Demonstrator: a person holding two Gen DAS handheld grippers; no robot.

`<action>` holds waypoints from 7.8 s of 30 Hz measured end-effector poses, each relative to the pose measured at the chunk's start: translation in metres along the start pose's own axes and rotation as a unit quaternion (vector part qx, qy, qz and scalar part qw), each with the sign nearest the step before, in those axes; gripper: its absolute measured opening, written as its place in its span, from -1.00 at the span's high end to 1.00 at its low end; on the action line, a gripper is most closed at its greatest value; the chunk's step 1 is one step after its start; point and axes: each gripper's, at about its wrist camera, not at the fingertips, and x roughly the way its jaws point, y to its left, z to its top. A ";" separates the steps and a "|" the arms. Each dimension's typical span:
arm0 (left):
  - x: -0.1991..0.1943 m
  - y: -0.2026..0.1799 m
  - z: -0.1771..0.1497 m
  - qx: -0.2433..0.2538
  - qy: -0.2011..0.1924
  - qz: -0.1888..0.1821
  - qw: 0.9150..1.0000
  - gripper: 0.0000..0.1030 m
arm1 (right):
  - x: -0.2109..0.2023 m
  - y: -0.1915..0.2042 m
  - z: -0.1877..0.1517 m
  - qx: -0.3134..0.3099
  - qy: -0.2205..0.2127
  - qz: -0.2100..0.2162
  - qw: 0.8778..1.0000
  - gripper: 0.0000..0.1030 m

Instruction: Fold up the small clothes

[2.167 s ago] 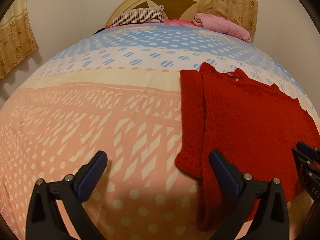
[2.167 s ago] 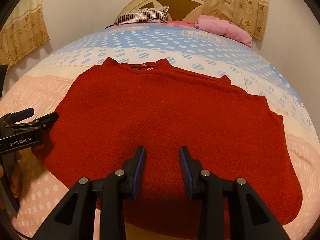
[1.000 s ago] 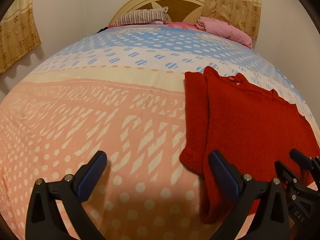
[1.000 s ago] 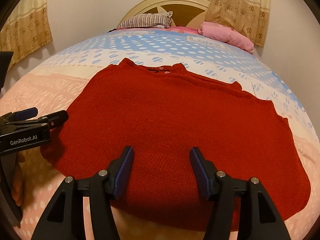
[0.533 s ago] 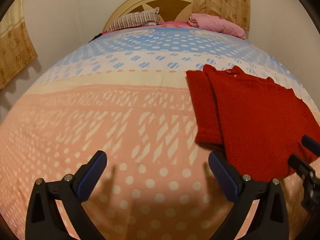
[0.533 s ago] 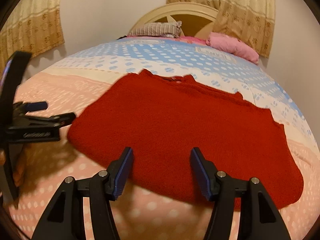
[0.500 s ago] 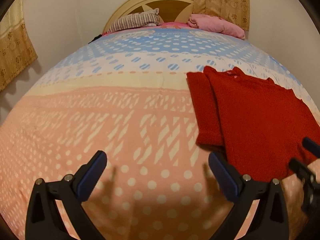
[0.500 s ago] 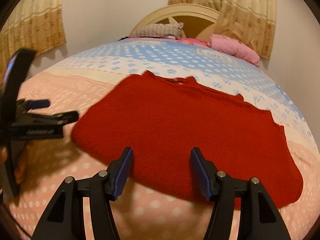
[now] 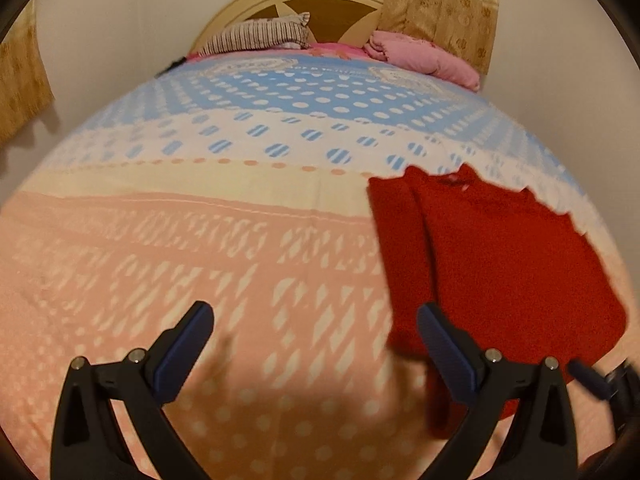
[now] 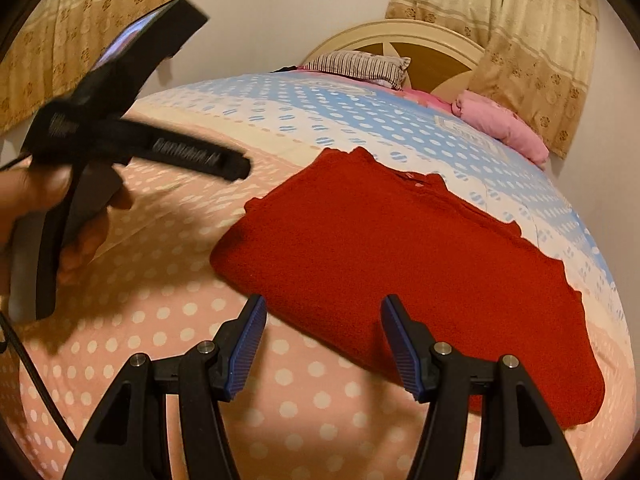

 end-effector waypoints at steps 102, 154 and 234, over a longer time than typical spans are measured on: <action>0.036 -0.209 0.107 0.046 0.050 -0.210 0.975 0.64 | -0.054 -0.137 -0.029 0.266 -0.071 0.041 0.961 0.86; 0.016 -0.256 -0.030 0.251 -0.007 -0.129 0.959 -0.50 | -0.083 -0.223 -0.074 0.342 -0.053 0.038 0.938 0.21; 0.009 -0.241 -0.031 0.199 -0.049 -0.121 0.971 -1.00 | -0.053 -0.239 -0.072 0.284 -0.025 0.002 0.959 -0.14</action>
